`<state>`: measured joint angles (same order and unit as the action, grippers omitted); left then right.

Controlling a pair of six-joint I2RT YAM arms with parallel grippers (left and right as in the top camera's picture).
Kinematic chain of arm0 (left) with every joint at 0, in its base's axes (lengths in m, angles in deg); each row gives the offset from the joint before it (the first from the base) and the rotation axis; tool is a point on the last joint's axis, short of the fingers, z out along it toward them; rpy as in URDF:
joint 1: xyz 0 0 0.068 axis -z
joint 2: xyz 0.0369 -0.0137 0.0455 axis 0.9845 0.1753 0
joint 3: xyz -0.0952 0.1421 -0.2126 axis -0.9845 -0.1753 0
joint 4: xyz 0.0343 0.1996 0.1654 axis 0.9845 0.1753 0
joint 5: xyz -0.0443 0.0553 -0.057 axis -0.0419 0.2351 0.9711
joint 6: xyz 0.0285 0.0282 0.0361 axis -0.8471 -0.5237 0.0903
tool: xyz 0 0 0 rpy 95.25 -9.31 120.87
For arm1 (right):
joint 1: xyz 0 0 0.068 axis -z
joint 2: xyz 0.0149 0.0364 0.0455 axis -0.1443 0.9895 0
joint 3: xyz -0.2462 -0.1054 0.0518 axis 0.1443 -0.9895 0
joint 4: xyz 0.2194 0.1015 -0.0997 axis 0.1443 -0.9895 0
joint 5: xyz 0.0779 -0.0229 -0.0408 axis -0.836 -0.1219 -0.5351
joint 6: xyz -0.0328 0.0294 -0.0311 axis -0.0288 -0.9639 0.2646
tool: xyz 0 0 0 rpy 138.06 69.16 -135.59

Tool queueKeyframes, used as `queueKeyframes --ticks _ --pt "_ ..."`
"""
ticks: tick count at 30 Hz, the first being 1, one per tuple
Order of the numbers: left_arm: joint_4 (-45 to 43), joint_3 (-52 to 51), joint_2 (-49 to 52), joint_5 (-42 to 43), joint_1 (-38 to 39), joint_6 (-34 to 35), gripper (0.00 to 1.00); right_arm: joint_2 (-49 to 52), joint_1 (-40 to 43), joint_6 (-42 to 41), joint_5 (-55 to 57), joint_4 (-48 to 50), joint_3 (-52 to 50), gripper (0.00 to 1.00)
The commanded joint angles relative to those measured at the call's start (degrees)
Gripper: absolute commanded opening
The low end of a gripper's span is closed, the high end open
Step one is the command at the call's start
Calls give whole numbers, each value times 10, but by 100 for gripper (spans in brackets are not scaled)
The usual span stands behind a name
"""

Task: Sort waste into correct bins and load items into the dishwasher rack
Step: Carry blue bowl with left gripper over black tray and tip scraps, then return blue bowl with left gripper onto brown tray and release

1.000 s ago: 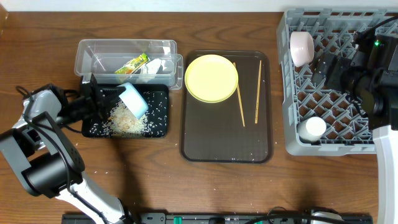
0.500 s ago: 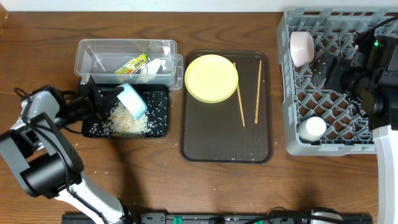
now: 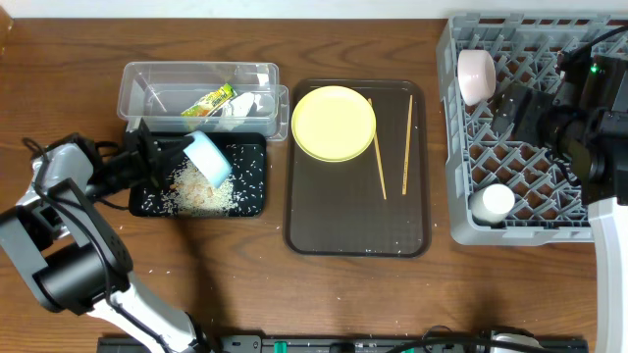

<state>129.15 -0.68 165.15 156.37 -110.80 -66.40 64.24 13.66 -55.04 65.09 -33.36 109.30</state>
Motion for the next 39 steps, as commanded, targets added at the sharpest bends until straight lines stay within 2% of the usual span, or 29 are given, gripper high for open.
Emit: queueKeyframes --ticks 1,5,10,14,18,24,34,35,38,39 --pt "0 6 -65 -9 29 -18 6 1 7 -2 2 2 1 99" --pt "-1 13 -141 -132 98 -13 6 1 7 -2 2 6 1 99" --pt "-40 13 -224 -304 243 5 6 1 7 -3 2 8 1 99" --pt "-92 13 -236 -471 388 52 6 1 6 -3 2 8 1 99" --pt "-152 13 -213 -570 517 71 6 1 6 -2 2 5 0 99" --pt "-220 13 -163 -620 640 71 6 1 6 -2 2 3 0 99" --pt "-228 13 -79 -647 699 125 7 1 6 -2 2 3 0 99" --pt "-228 13 -78 -647 701 125 12 1 6 -2 2 3 0 99" --pt "-228 13 -79 -647 702 124 38 1 6 -3 -5 4 0 99" --pt "-229 13 -79 -647 701 124 42 1 6 -2 -14 5 0 99"
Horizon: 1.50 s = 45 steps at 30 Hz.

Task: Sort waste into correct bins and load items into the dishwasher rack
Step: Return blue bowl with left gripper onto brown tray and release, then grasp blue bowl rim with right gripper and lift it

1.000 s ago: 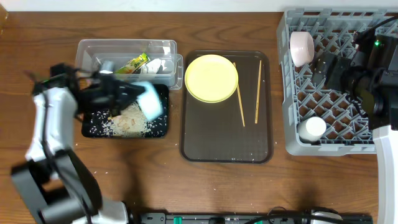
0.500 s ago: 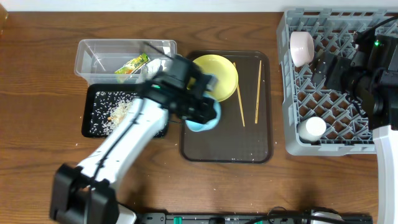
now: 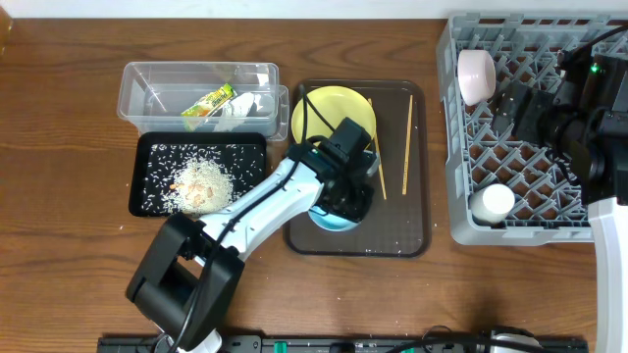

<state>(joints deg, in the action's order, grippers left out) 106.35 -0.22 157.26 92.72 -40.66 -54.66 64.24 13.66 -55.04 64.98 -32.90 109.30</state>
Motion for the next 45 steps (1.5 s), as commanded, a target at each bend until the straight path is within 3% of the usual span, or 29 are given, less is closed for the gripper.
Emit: queueKeyframes --ticks 1,12,20,28,30,32,37,43,45 --pt "-2 9 0 -10 -2 6 46 1 6 -2 -23 1 0 99" --pt "95 76 -81 -17 -68 -7 53 14 -25 -3 -90 3 -1 99" --pt "132 91 -205 -28 -221 -33 58 102 -154 -8 -92 -2 -1 89" --pt "152 91 -227 -77 -296 -32 68 232 -264 -37 -91 -3 -1 79" --pt "158 91 -225 -92 -299 -33 69 266 -286 -42 -91 -3 -1 72" --pt "160 90 -224 -96 -299 -33 80 297 -304 -49 -91 -3 -1 65" --pt "159 90 -224 -96 -299 -32 84 375 -338 -68 -76 -8 -1 49" --pt "159 90 -224 -96 -299 -32 86 431 -350 -69 -76 -20 -1 12" --pt "159 90 -224 -96 -299 -32 86 432 -350 -70 -71 -20 -1 5"
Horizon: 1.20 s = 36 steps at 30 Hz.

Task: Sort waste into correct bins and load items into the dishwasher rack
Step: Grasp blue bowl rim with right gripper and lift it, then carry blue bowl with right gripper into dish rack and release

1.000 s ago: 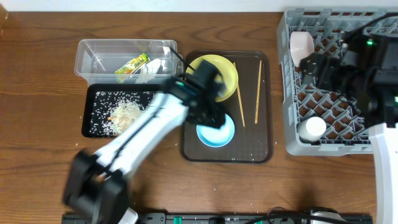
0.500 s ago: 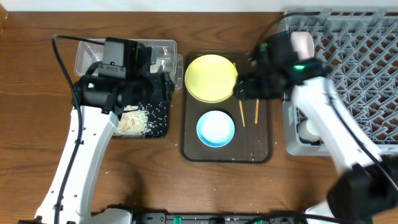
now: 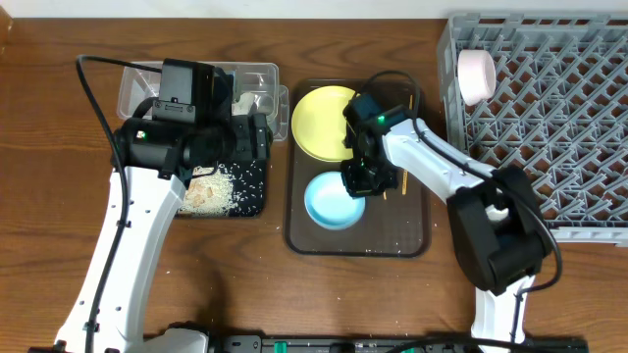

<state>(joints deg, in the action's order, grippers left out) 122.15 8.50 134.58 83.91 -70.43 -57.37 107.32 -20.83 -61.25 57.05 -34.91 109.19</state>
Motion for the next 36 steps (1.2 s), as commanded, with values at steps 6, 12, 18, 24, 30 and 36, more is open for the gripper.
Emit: queueKeyframes --ticks 6,12,18,24,30,36 --pt "1 3 3 -8 -2 -5 87 -9 1 -14 30 -5 0 1" --pt "1 3 3 -8 -2 -5 88 -83 35 -16 48 -23 2 1" --pt "1 3 3 -8 -2 -5 88 -254 108 -67 159 -34 2 1" --pt "2 3 3 -8 -2 -5 88 -410 189 -72 381 -30 2 1" --pt "1 3 3 -8 -2 -5 89 -449 224 -126 605 -31 2 1" --pt "1 3 3 -8 -2 -5 89 -360 223 -129 720 11 2 1"
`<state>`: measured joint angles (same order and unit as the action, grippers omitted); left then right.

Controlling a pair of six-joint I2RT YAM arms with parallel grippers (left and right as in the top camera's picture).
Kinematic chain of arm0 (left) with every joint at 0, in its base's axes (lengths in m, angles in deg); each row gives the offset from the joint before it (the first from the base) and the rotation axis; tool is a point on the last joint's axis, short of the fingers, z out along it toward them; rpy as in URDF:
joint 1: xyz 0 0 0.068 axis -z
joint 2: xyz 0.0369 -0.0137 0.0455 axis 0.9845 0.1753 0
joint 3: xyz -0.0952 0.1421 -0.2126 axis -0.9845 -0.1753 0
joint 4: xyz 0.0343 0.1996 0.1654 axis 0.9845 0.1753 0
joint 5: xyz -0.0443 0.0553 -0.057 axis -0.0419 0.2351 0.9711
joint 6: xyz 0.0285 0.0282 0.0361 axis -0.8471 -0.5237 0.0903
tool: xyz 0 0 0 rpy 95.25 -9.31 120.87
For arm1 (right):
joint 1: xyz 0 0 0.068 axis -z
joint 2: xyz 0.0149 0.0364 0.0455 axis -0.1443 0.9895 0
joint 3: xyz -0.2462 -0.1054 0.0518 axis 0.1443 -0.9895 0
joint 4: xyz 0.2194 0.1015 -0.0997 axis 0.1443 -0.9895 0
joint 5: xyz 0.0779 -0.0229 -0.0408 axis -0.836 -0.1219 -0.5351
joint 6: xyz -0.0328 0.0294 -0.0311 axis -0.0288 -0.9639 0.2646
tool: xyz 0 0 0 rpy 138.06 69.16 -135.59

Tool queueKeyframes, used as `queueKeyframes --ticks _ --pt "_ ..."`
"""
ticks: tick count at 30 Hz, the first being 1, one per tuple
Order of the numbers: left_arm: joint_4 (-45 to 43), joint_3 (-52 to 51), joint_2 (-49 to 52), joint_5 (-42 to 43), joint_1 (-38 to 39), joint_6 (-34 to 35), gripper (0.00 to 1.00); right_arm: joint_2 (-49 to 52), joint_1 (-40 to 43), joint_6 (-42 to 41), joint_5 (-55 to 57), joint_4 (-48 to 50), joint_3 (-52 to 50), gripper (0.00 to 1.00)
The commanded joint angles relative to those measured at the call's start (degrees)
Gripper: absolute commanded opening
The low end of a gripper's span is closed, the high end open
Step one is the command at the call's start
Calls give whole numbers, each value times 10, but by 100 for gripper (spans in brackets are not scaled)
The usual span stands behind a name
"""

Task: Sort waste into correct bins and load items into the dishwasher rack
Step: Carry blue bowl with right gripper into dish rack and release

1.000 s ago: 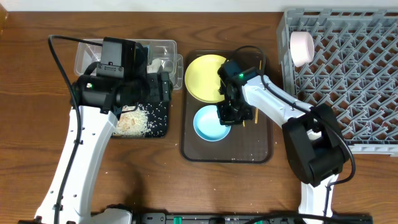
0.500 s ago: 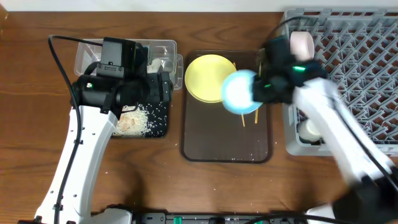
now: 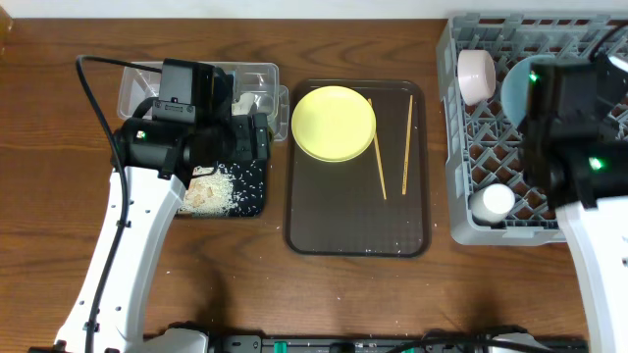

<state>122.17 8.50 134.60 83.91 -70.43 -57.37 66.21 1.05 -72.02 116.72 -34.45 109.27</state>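
Note:
A light blue bowl (image 3: 515, 83) stands on edge in the grey dishwasher rack (image 3: 461, 147), just right of a pink bowl (image 3: 476, 76). My right gripper (image 3: 536, 90) is at the blue bowl's right side and appears shut on its rim; the wrist hides the fingers. A yellow plate (image 3: 334, 123) and two chopsticks (image 3: 378, 147) lie on the brown tray (image 3: 358, 221). My left gripper (image 3: 261, 137) hangs over the right end of the black tray (image 3: 250, 201) of spilled rice, looking open and holding nothing.
Behind the black tray stands a clear plastic bin (image 3: 245, 74) with wrappers, mostly hidden by the left arm. In the rack's front left part sits a white cup (image 3: 494, 203). Loose rice grains are scattered on the brown tray and on the table.
The right gripper was at the blue bowl on the brown tray; now arm and bowl are over the rack, the bowl on edge beside the pink bowl. The left arm has not moved.
First the left gripper held the blue bowl tipped over the black tray, with rice beneath it. Then it had the bowl on the brown tray. After that it hung over the black tray while the right gripper was at the bowl. Now the bowl is in the rack.

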Motion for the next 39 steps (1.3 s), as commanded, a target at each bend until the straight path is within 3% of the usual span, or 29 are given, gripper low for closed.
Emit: queueKeyframes --ticks 1,8,15,17,39 --pt "1 3 3 -8 -2 -5 89 69 3 -20 155 8 1 1" --pt "1 3 3 -8 -2 -5 89 198 -20 118 359 80 1 1" --pt "1 3 3 -8 -2 -5 90 285 -49 343 362 208 1 1" --pt "1 3 3 -8 -2 -5 90 304 -55 374 362 214 1 1" --pt "1 3 3 -8 -2 -5 91 365 -88 374 339 181 0 1"
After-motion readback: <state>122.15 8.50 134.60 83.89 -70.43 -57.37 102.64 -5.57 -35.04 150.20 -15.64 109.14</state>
